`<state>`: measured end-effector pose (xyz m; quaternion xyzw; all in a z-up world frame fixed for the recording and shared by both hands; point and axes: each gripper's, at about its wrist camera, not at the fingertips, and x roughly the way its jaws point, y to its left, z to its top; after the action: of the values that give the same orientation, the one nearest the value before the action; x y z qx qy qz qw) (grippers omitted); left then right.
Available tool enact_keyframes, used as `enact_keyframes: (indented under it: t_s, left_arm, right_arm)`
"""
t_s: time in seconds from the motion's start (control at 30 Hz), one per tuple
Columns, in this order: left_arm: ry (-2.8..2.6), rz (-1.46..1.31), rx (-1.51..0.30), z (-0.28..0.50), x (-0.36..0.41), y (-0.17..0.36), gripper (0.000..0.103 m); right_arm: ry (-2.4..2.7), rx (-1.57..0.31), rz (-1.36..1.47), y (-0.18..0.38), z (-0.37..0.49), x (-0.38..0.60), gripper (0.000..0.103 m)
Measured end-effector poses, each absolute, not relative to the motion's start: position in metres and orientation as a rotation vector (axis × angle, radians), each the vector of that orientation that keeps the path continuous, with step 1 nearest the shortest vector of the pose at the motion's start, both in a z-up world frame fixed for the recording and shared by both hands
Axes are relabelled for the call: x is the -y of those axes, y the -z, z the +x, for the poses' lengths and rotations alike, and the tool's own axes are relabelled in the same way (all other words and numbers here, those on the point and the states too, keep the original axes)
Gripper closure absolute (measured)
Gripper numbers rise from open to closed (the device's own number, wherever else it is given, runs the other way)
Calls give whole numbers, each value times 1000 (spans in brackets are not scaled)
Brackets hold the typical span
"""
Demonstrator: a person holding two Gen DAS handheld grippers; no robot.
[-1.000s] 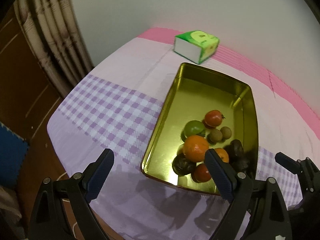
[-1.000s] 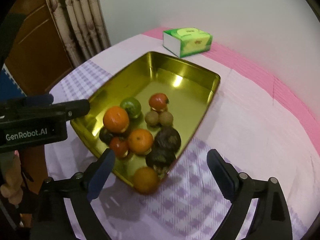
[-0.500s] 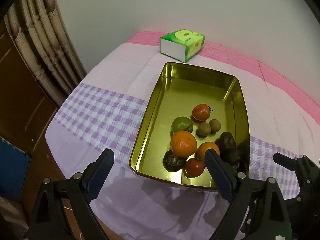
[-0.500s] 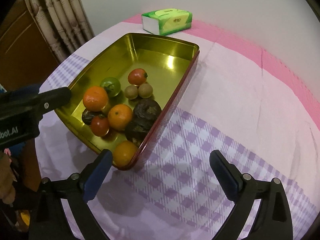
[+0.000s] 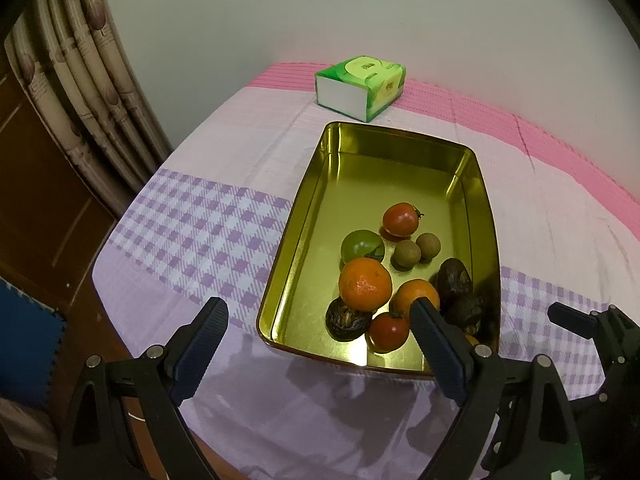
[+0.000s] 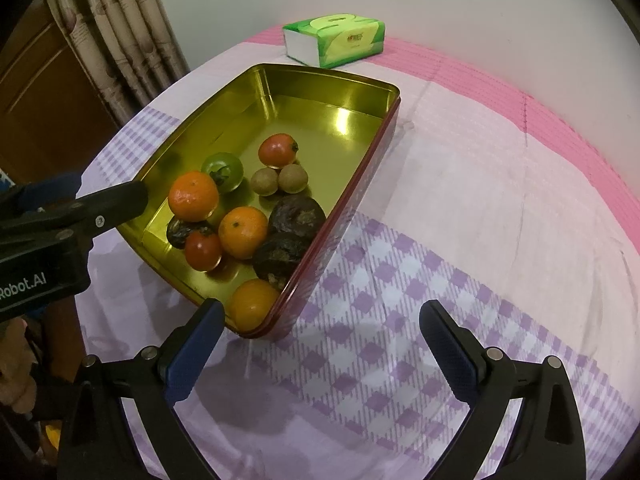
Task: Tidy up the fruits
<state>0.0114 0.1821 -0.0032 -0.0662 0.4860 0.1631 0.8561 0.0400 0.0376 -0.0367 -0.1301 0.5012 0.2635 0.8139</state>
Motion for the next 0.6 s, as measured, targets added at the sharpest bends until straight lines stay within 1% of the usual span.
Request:
enact_keyframes:
  t_s: [0.6]
  left_arm:
    - [-343,-138,-1025,12,-182,4,13]
  right_arm:
    - [-575,-1093,-277,39,38,-41,5]
